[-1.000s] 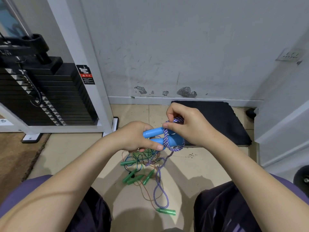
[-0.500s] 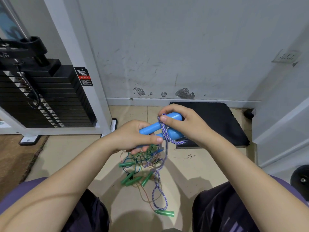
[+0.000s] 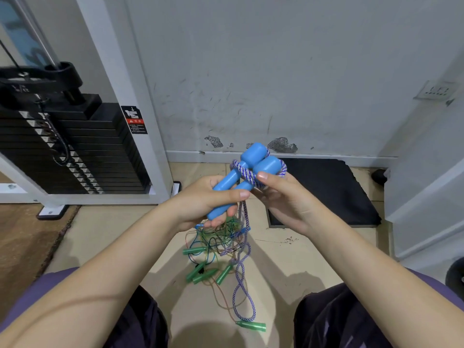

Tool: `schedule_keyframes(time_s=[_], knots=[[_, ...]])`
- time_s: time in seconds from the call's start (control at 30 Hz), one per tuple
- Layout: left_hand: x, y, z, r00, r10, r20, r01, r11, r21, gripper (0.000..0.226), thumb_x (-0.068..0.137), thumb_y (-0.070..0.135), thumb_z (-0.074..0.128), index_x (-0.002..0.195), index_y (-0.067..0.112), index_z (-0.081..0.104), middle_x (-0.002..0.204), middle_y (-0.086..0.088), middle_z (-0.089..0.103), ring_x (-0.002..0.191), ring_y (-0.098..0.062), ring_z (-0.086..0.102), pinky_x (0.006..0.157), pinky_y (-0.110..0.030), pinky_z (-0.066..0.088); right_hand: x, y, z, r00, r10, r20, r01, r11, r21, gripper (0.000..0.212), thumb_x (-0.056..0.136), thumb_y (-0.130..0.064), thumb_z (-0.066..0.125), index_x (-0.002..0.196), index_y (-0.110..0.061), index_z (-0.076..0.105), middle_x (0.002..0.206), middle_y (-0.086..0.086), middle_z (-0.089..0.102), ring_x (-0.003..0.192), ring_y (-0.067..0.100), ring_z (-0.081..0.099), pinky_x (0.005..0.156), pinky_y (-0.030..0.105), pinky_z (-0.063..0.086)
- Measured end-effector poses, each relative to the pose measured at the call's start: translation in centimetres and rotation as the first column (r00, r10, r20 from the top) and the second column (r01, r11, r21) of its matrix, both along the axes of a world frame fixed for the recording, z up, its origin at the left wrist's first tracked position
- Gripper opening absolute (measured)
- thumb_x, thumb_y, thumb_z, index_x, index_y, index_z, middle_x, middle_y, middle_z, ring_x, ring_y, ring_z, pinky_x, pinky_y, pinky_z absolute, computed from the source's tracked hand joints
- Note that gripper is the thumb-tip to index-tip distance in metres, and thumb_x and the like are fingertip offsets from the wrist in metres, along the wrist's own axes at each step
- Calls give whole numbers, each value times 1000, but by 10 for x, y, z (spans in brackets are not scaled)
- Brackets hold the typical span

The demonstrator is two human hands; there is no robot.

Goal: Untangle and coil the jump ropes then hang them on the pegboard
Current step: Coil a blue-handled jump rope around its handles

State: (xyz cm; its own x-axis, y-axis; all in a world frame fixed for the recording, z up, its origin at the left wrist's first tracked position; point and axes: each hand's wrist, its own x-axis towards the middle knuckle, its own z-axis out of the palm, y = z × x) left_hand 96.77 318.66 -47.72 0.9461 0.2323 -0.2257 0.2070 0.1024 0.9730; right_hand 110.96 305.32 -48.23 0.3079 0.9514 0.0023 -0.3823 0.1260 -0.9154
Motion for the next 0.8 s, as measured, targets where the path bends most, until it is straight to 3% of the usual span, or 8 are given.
schedule_keyframes(time_s=[0.07, 0.17, 0.27, 0.4, 0.5, 0.63, 0.7, 0.8], knots=[[0, -1, 0, 1000, -24, -3, 24, 1000, 10, 22, 82, 28, 69, 82, 15, 51, 57, -6, 55, 31, -13, 40, 37, -21, 25, -5, 2, -4, 997, 17, 72, -15, 999, -29, 41, 87, -24, 67, 124, -8, 58, 119, 10, 62, 114, 20, 58, 104, 33, 42], [-2, -1, -3, 995, -98, -9, 99, 995, 23, 25, 83, 31, 72, 84, 15, 53, 60, -8, 56, 32, -14, 43, 43, -29, 22, -10, 3, -8, 994, 29, 104, -19, 995, -98, 77, 67, -50, 84, 129, -15, 55, 124, 4, 61, 123, 21, 56, 110, 35, 39], [-3, -2, -2, 993, -115, -8, 115, 993, 17, 26, 84, 30, 70, 89, 12, 52, 61, -8, 56, 32, -14, 44, 44, -30, 24, -11, 4, -8, 993, 54, 102, -43, 993, -107, 89, 64, -53, 84, 136, -12, 50, 127, 6, 61, 128, 28, 53, 113, 40, 37], [-4, -2, 0, 990, -143, -12, 143, 990, 5, 19, 84, 26, 67, 87, 12, 55, 63, -9, 60, 36, -16, 47, 37, -23, 33, -12, 2, -6, 987, 60, 152, -42, 992, -118, 58, 77, -36, 77, 122, -4, 60, 112, 22, 64, 100, 25, 65, 103, 39, 44], [-5, -1, 1, 982, -184, -35, 183, 982, -38, 16, 84, 24, 66, 86, 10, 58, 66, -10, 65, 43, -18, 56, 38, -23, 38, -13, 1, -3, 971, 44, 235, -10, 990, -142, 42, 89, -26, 63, 113, 7, 59, 95, 36, 62, 83, 30, 63, 84, 40, 47], [-3, -2, 0, 989, -146, -26, 144, 988, -53, 26, 83, 27, 64, 85, 3, 57, 63, -14, 65, 44, -20, 59, 36, -22, 40, -16, 4, 3, 945, 14, 326, 45, 984, -174, 47, 78, -51, 69, 92, -7, 59, 69, 13, 47, 62, 23, 40, 55, 27, 29], [-2, -2, 1, 995, -95, 0, 95, 994, -60, 28, 82, 28, 64, 85, 2, 55, 57, -13, 62, 36, -18, 53, 33, -21, 37, -14, 2, 6, 939, 28, 342, 35, 983, -178, 43, 74, -56, 67, 79, -14, 56, 56, -3, 43, 49, 8, 31, 48, 20, 22], [-2, -3, 4, 1000, -2, 27, 3, 999, -45, 28, 81, 30, 65, 84, 5, 53, 52, -9, 58, 28, -13, 44, 31, -17, 29, -8, -3, 9, 932, 97, 348, -34, 983, -181, 37, 78, -58, 70, 68, -23, 63, 54, -10, 31, 48, 6, 21, 46, 20, 18]])
